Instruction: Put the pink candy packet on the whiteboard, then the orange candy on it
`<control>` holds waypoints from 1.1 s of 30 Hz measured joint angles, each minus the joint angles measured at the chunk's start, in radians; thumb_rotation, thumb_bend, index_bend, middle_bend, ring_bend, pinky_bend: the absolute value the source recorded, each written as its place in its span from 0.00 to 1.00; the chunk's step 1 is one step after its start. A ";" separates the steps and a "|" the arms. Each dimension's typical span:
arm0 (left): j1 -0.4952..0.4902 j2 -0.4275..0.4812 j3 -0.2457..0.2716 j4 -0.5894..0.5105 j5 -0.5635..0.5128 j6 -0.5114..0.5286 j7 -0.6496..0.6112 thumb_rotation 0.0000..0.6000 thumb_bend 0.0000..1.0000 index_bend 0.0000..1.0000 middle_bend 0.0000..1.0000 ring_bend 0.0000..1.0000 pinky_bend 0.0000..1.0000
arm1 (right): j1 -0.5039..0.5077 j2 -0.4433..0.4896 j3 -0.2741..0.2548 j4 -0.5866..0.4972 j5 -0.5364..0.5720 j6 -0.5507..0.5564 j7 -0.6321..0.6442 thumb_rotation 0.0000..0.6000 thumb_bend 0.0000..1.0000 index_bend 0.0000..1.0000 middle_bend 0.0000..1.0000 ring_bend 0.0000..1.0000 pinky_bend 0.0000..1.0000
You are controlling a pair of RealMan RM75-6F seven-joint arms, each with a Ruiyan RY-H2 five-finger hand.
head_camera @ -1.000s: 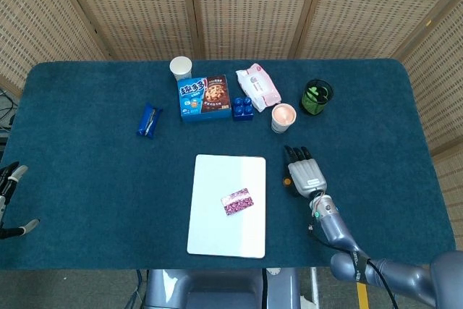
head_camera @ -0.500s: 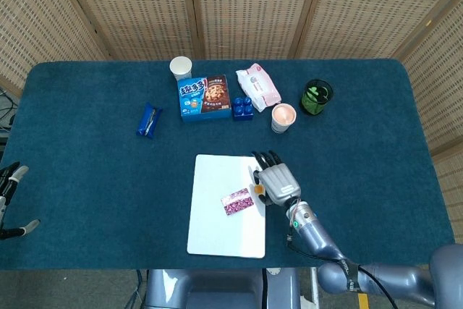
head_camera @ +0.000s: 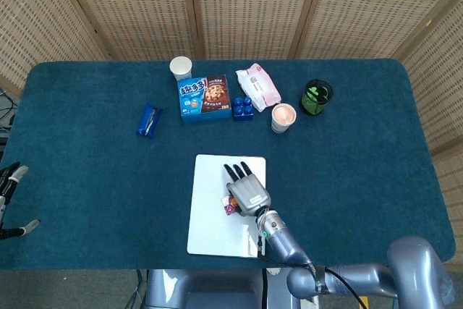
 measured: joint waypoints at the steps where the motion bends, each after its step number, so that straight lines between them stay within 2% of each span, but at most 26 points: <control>1: 0.000 0.001 0.000 0.000 0.000 0.000 -0.003 1.00 0.00 0.00 0.00 0.00 0.00 | 0.004 -0.006 0.001 0.006 0.007 0.001 -0.005 1.00 0.36 0.55 0.00 0.00 0.00; 6: 0.001 0.003 -0.001 0.001 0.000 0.002 -0.007 1.00 0.00 0.00 0.00 0.00 0.00 | 0.014 -0.010 0.002 0.011 0.020 0.007 -0.014 1.00 0.34 0.29 0.00 0.00 0.00; 8: 0.000 0.002 -0.001 0.002 -0.001 0.001 -0.008 1.00 0.00 0.00 0.00 0.00 0.00 | 0.014 -0.004 0.002 0.002 0.023 0.007 -0.012 1.00 0.34 0.25 0.00 0.00 0.00; 11: 0.000 0.002 0.000 0.003 0.000 0.000 -0.007 1.00 0.00 0.00 0.00 0.00 0.00 | 0.014 0.009 0.001 -0.015 0.026 0.011 -0.011 1.00 0.34 0.23 0.00 0.00 0.00; 21: 0.004 0.004 -0.001 0.004 0.001 0.009 -0.016 1.00 0.00 0.00 0.00 0.00 0.00 | 0.003 0.088 0.001 -0.107 0.002 0.050 0.005 1.00 0.34 0.23 0.00 0.00 0.00; 23: 0.004 0.005 -0.002 0.005 0.001 0.010 -0.019 1.00 0.00 0.00 0.00 0.00 0.00 | -0.007 0.126 -0.003 -0.135 -0.027 0.061 0.016 1.00 0.31 0.23 0.00 0.00 0.00; 27: 0.005 0.005 0.000 0.006 0.008 0.013 -0.023 1.00 0.00 0.00 0.00 0.00 0.00 | -0.044 0.227 -0.026 -0.180 -0.130 0.085 0.074 1.00 0.15 0.17 0.00 0.00 0.00; 31: 0.008 0.003 0.004 0.005 0.023 0.024 -0.019 1.00 0.00 0.00 0.00 0.00 0.00 | -0.118 0.349 -0.074 -0.183 -0.310 0.145 0.204 1.00 0.02 0.11 0.00 0.00 0.00; 33: 0.008 0.000 0.006 0.005 0.029 0.027 -0.012 1.00 0.00 0.00 0.00 0.00 0.00 | -0.163 0.399 -0.098 -0.169 -0.394 0.190 0.281 1.00 0.00 0.08 0.00 0.00 0.00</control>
